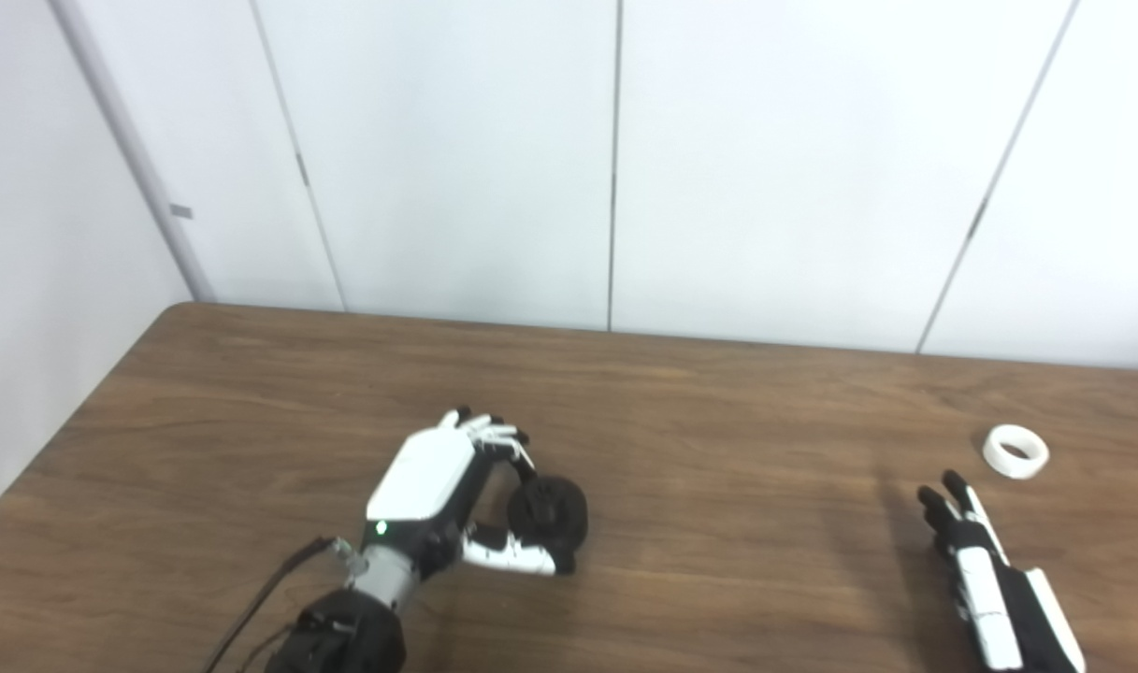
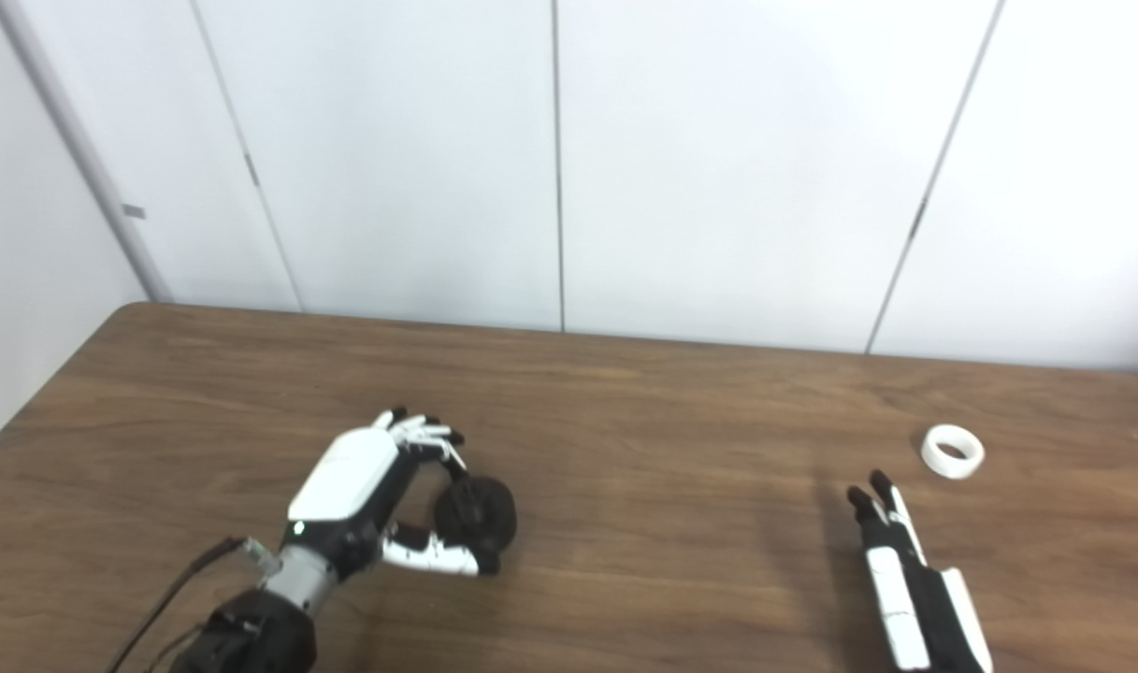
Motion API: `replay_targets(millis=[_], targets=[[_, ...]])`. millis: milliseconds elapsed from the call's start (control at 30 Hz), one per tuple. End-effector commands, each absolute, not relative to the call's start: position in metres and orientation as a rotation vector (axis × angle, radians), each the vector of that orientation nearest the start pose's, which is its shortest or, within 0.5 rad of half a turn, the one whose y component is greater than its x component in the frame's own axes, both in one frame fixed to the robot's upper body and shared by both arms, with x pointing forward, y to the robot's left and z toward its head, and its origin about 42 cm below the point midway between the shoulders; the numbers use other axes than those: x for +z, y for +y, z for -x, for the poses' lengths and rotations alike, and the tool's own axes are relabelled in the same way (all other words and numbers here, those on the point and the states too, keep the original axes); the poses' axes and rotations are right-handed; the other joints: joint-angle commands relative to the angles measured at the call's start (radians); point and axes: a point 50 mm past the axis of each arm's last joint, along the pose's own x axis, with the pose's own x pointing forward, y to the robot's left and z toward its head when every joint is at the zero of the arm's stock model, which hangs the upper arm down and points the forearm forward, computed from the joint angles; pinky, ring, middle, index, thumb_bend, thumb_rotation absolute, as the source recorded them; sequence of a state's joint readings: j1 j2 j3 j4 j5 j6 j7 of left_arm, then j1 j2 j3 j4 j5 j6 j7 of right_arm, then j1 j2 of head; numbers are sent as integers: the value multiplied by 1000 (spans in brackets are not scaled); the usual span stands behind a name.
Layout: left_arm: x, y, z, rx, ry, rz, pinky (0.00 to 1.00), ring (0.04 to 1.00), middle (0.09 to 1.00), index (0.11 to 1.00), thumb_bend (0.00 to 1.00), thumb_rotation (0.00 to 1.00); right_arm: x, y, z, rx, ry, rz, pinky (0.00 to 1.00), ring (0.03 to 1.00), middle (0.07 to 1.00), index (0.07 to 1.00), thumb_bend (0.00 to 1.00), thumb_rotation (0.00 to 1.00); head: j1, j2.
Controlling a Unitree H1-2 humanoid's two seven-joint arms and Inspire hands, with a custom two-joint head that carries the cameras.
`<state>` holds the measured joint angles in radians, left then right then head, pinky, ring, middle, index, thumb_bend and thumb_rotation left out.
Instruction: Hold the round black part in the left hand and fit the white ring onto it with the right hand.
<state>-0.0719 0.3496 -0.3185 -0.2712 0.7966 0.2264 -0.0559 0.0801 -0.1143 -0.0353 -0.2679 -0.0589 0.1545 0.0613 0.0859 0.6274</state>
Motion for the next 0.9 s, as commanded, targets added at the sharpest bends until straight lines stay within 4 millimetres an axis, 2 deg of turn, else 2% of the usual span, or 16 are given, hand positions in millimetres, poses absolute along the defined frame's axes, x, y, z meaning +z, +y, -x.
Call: replay_targets(millis=[0,200,433,867], targets=[[182,214,-285,-163,-309,-1127,1000,908,806,485,524,55,158,-251,-262,0,-112,190,1000,969,946,1000,552,1000,-4,6],[173,192,-273,-239,-324,-1103,1000,916,802,485,524,55,161,-249,-262,1,-118,192,1000,968,941,1000,554,1000,-30,29],[159,176,-264,-298,-324,-1110,1000,909,799,485,524,56,163,-248,-260,-3,-122,191,1000,954,932,996,562,1000,-56,57],[133,163,-254,-348,-294,-1134,1000,905,806,485,524,57,172,-245,-260,-13,-126,193,1000,959,941,998,562,1000,-91,86]])
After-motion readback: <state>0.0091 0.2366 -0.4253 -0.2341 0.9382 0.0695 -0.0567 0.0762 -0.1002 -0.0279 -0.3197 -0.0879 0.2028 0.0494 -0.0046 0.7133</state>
